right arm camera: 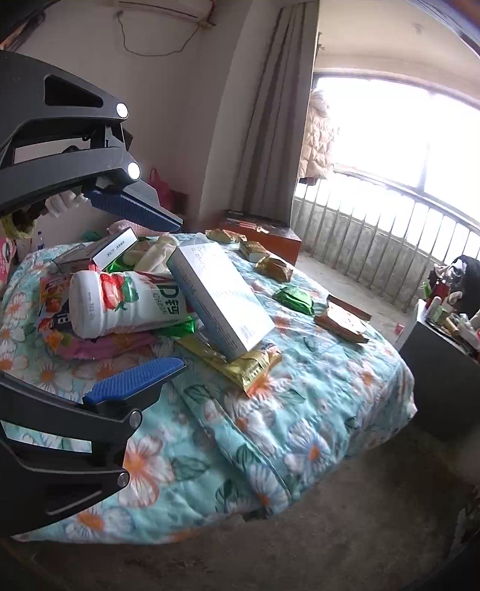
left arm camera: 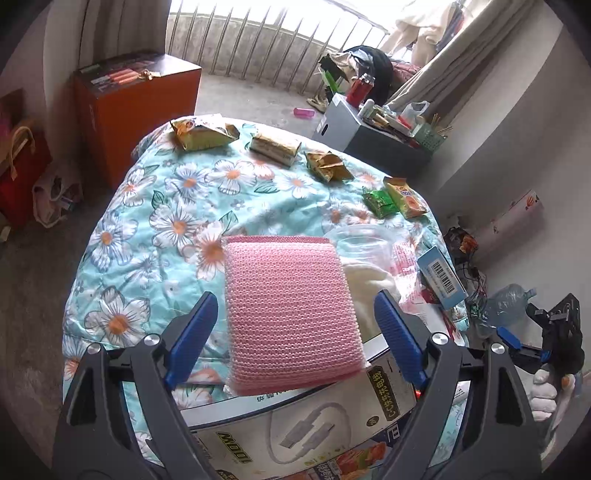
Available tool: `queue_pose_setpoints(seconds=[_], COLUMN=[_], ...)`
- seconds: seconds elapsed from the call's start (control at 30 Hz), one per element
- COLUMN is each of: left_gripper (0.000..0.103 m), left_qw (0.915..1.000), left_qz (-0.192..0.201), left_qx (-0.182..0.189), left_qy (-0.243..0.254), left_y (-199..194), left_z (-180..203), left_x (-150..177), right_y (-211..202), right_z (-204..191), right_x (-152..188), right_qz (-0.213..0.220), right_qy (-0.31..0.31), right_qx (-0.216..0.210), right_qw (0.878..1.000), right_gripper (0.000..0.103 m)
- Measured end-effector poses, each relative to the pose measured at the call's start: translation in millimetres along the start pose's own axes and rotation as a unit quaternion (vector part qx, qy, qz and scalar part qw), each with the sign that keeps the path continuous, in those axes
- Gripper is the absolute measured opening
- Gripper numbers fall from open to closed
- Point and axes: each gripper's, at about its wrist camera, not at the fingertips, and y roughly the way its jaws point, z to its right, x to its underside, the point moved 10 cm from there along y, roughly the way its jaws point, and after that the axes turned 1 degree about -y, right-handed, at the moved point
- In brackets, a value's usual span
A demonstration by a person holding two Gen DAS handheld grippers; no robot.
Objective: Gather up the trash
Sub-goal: 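Grasp the pink knitted pad with the left tool while the right grasps the white box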
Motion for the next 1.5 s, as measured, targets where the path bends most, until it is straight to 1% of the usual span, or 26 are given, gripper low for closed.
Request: queue_pose_setpoints(seconds=[0.07,0.17,0.33,0.4,0.5,0.57,0.7,0.83,0.9,1.0,1.03,1.1,1.17,1.23,1.27,1.33,1.47,1.5], left_gripper=[0.082,0.083,0.083,0.083,0.083,0.083,0.083,0.083,0.080,0.073,0.071,0.070,0.068,0.064,0.059,0.056,0.047,0.046], left_qw=[0.9998,0.9993,0.9961,0.9946,0.9942,0.9941,0.9943,0.9945,0.9945,0.9947,0.9947,0.9950,0.9952,0.9956,0.9959,0.9965,0.9977,0.9981], left_qz=[-0.018,-0.036,-0.084,-0.100,-0.107,-0.109,-0.104,-0.093,-0.086,-0.079,-0.077,-0.070,-0.065,-0.057,-0.053,-0.048,-0.039,-0.035], left_qx=[0.006,0.007,0.017,0.016,0.001,0.000,-0.012,-0.016,-0.015,-0.011,-0.011,-0.011,-0.015,-0.014,-0.014,-0.007,0.007,0.011], left_qy=[-0.003,0.001,-0.022,-0.023,-0.008,-0.001,0.019,0.046,0.058,0.065,0.067,0.069,0.073,0.073,0.072,0.068,0.055,0.050], left_y=[7,18,38,44,49,51,51,48,45,42,41,39,36,33,31,28,21,19], left_z=[-2,-4,-8,-7,-7,-6,-5,-3,-2,-3,-3,-5,-6,-7,-8,-9,-11,-12], left_x=[4,8,18,21,25,27,28,28,27,27,28,28,28,26,25,23,19,18], right_y=[27,56,82,91,104,110,123,129,131,136,136,135,135,135,135,134,124,121], right_z=[-3,2,11,11,10,8,5,9,10,15,16,19,19,18,17,14,13,13], right_x=[0,1,0,0,1,1,-1,-5,-6,-7,-7,-8,-9,-9,-10,-9,-10,-11], right_qz=[-0.021,-0.044,-0.060,-0.068,-0.075,-0.078,-0.076,-0.073,-0.072,-0.064,-0.060,-0.054,-0.052,-0.051,-0.049,-0.047,-0.038,-0.036], right_qy=[0.026,0.066,0.124,0.142,0.163,0.175,0.189,0.206,0.212,0.226,0.231,0.237,0.242,0.244,0.243,0.242,0.238,0.237], right_qx=[-0.008,-0.012,-0.018,-0.025,-0.028,-0.034,-0.041,-0.041,-0.046,-0.049,-0.051,-0.053,-0.062,-0.067,-0.069,-0.077,-0.090,-0.092], right_qw=[0.999,0.997,0.990,0.987,0.983,0.981,0.978,0.975,0.974,0.971,0.970,0.969,0.967,0.966,0.966,0.966,0.966,0.966], right_gripper=[0.069,0.069,0.069,0.069,0.069,0.069,0.069,0.069,0.069,0.069,0.067,0.057,0.053,0.051,0.049,0.045,0.039,0.038])
